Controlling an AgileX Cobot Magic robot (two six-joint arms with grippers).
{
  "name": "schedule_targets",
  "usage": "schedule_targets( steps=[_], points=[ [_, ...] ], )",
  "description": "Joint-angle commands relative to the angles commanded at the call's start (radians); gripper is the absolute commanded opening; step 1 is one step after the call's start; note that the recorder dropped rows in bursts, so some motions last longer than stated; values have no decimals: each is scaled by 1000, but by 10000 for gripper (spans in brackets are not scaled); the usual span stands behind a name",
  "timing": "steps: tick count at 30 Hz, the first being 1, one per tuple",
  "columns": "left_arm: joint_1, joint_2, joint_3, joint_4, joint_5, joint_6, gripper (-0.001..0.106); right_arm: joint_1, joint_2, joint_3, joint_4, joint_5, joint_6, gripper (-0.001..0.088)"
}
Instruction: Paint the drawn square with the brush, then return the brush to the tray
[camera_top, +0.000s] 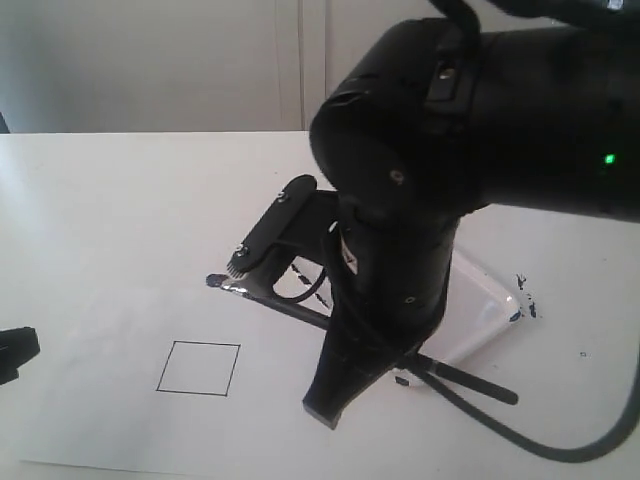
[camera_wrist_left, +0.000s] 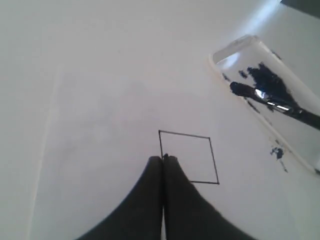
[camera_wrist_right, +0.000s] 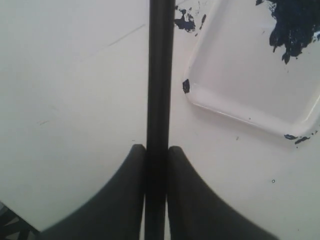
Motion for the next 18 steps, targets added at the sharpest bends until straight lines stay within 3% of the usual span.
schedule_targets(
  steps=[6,18],
  points=[
    [0,174,-22,-23,11,24,0,26,34,-26,2,0,0,0],
    [0,386,-22,-36,67,47,0,30,48,-26,22,0,-4,0]
  ],
)
